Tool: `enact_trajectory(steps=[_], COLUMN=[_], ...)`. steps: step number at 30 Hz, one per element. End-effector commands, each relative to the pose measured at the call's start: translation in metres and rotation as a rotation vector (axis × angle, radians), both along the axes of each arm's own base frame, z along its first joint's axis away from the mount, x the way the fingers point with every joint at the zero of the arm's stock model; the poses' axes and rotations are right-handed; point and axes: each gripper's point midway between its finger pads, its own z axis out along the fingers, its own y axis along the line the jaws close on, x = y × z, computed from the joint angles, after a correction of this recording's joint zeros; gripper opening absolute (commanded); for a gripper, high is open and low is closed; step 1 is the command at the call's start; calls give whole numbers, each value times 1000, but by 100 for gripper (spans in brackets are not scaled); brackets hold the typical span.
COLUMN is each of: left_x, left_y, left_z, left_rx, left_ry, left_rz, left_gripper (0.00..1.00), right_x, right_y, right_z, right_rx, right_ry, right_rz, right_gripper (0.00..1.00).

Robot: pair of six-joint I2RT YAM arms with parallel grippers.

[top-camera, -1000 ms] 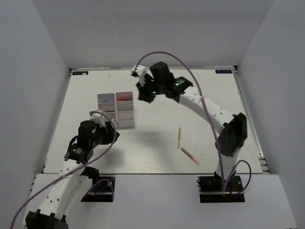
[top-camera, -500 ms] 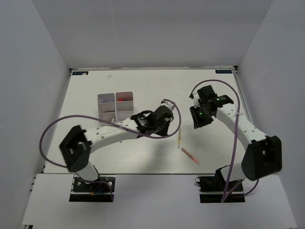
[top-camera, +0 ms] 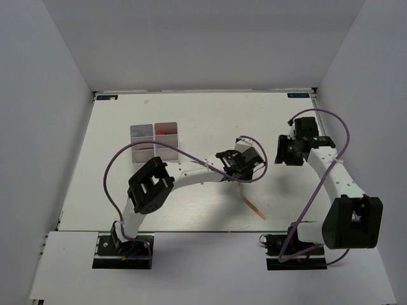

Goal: Sort the stationery into containers
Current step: Pick up the pen from the center of the board.

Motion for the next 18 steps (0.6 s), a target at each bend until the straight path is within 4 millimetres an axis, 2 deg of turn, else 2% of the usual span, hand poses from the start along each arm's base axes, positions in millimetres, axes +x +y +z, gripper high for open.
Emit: enact_trajectory(steps=[1,4,9,10,12,18], left_x=[10,14,19,21,24,29], left_y=[-16,-19,-20,-20,-16,-14], left_z=[22,10,-9,-12,-19,-29], left_rx=[-53,-47,-22,-19,-10,29], left_ry=[-47,-50,-44,-46,-37,-5], left_rz=[46,51,65,75,85,102], left_gripper=[72,71,61,60,58,52], right_x=[5,6,4,6,5,6], right_y=[8,3,5,-3,-3,-4], right_z=[21,28,32,31,32,34], right_rx=[119,136,170,173,182,195], right_ry=[-81,-124,-130,-129,-128,-131], right_rz=[-40,-65,-68,-97,-99,-107], right_gripper=[53,52,52,52,52,52])
